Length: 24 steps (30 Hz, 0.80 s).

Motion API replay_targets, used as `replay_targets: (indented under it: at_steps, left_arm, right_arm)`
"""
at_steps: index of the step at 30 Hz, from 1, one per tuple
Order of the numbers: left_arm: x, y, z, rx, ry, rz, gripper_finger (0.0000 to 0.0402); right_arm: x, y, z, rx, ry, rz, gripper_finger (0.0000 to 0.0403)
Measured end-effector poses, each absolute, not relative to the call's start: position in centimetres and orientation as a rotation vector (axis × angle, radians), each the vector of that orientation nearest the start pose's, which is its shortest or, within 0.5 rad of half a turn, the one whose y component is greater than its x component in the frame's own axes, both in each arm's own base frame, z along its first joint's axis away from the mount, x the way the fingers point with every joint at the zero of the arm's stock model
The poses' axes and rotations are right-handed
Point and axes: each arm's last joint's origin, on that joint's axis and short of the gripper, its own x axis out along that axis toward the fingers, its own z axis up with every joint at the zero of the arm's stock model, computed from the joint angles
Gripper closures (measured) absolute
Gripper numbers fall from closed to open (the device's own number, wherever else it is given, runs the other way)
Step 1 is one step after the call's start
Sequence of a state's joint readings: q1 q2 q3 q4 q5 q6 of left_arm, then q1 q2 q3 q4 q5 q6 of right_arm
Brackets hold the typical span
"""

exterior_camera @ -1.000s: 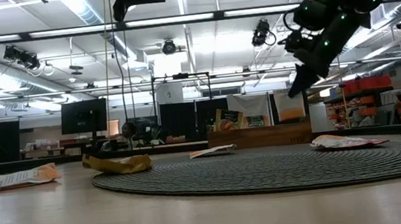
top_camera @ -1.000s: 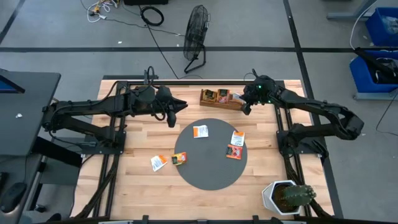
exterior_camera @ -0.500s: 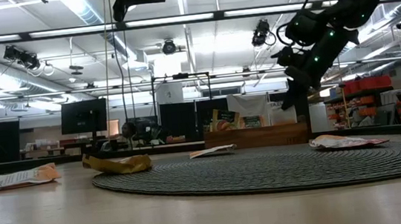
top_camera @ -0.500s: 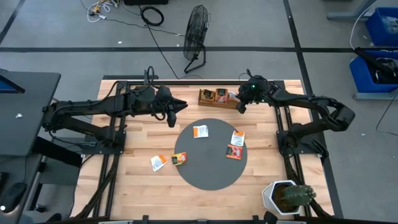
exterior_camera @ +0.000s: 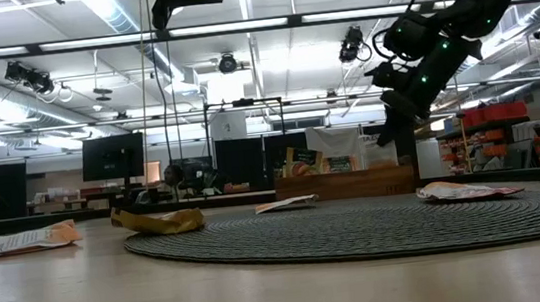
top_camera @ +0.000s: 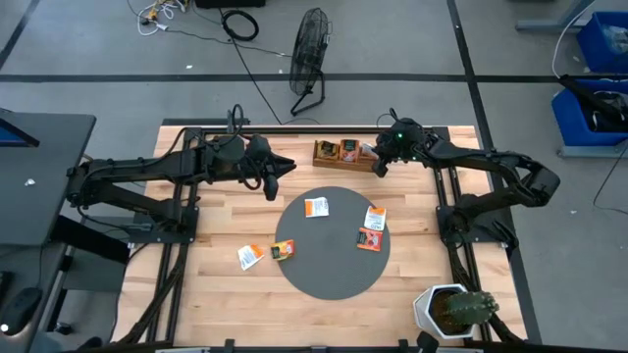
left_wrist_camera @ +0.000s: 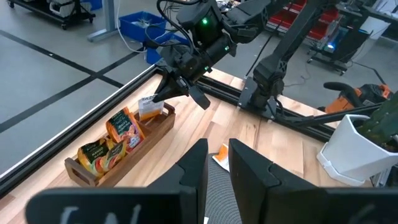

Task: Pick & Place Tea
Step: Put the white tea bag into the right section of the wooden organizer

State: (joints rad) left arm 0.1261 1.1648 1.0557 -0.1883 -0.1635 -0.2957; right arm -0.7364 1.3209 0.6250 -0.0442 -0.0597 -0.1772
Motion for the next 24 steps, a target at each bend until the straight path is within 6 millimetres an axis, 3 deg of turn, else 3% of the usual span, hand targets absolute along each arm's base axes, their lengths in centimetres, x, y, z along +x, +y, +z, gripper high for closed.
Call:
replay_targets:
  at_steps: [17, 24]
  left_arm:
    - [25.53, 3.7, 35.08, -0.283, 0.255, 0.329, 0.0333]
    - [25.53, 3.7, 35.08, -0.283, 0.255, 0.329, 0.0333]
  right_arm:
    - [18.77, -16.88, 18.28, 0.132, 0.754, -0.607, 0.0306]
    - [18.73, -16.97, 18.31, 0.119, 0.759, -0.642, 0.0296]
